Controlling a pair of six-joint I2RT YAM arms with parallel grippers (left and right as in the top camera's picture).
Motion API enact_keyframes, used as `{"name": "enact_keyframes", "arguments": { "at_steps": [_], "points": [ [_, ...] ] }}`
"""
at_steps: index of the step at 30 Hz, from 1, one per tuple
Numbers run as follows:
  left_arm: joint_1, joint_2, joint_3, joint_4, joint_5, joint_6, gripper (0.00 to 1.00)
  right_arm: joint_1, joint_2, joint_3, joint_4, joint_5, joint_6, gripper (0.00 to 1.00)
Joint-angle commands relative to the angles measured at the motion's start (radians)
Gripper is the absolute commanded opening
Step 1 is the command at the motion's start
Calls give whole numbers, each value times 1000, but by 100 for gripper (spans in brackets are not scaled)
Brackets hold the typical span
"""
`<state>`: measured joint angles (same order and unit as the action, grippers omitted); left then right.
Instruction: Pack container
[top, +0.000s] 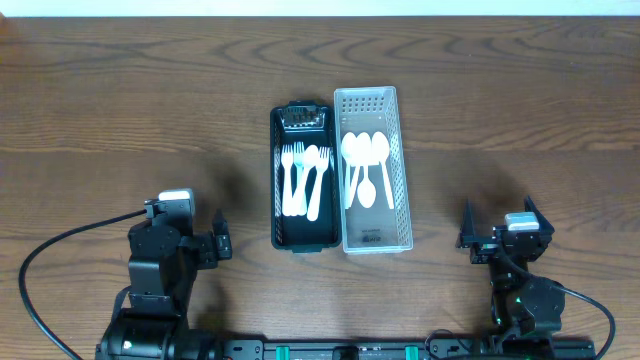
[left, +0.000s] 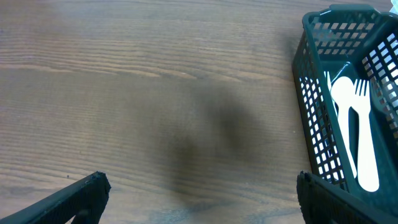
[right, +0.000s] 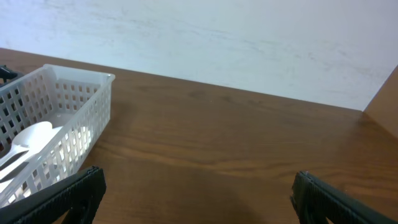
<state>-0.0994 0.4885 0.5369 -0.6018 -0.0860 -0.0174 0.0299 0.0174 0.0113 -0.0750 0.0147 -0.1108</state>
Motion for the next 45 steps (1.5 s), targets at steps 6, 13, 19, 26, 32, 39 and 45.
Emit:
{"name": "enact_keyframes", "arguments": {
  "at_steps": [6,13,19,26,32,39,45],
  "points": [
    [5,-26,-2,-36,-8,17,98,1,-9,-6,1,-8,-10,99],
    [34,-217,-60,-60,14,17,98,1,-9,-6,1,-8,-10,99],
    [39,-393,-219,18,13,22,98,1,-9,-6,1,-8,-10,99],
    [87,-486,-443,367,14,26,98,1,-9,-6,1,-8,-10,99],
    [93,-486,-533,536,18,75,98,1,-9,-6,1,-8,-10,99],
    [93,-486,-533,533,49,103,98,1,-9,-6,1,-8,-10,99],
    [93,-486,-533,532,76,103,98,1,-9,-6,1,-8,-10,99]
  ]
}}
